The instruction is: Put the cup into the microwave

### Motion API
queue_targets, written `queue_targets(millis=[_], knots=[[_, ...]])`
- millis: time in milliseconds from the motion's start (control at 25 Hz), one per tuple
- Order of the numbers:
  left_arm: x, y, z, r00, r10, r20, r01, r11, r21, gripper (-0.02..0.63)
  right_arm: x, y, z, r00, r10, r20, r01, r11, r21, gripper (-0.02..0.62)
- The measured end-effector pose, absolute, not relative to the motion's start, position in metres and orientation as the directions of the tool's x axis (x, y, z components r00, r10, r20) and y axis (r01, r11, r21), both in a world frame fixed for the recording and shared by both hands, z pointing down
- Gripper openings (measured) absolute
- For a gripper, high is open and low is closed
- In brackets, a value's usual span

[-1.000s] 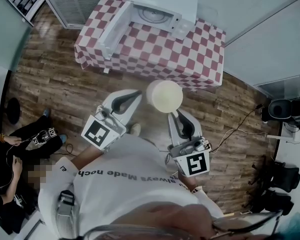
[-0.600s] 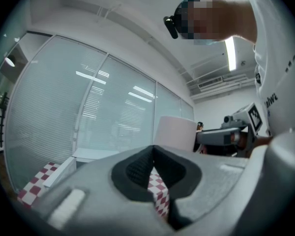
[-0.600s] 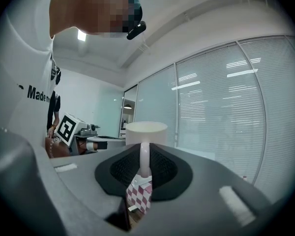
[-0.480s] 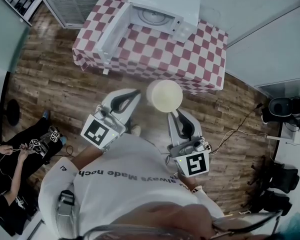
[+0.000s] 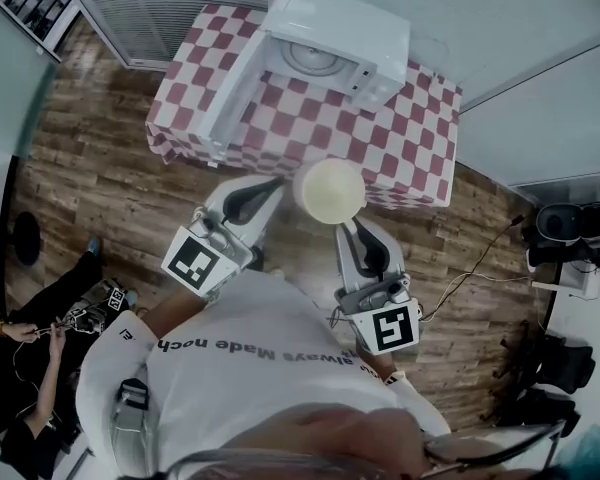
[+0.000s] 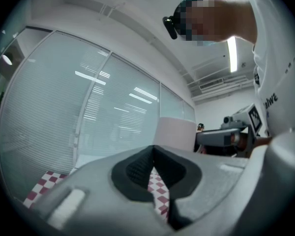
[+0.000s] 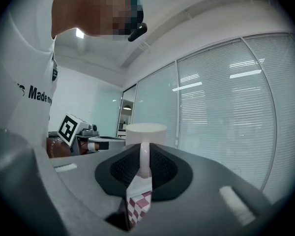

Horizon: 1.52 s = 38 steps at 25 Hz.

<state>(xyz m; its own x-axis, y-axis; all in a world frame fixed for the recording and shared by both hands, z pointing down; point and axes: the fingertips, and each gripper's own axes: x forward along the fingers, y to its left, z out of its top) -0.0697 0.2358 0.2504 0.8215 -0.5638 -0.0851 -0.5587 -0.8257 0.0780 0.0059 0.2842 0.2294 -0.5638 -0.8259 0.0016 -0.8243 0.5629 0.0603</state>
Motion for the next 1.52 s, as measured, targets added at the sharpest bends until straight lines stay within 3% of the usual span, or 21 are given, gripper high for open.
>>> queue_targets(millis=[680, 1520], knots=[[-0.127, 0.125, 0.250, 0.829, -0.551, -0.097, -0.544, -0.834, 0.088, 0.003, -0.052, 0.171, 0.228, -0.548, -0.836, -0.007, -0.835, 0.547, 0.053, 0.048], [-0.077, 0.059, 0.252, 0.831, -0.551, -0.079, -0.543, -0.834, 0.103, 0.003, 0.006, 0.105, 0.231, -0.526, -0.850, -0.018, -0.850, 0.524, 0.056, 0.048]])
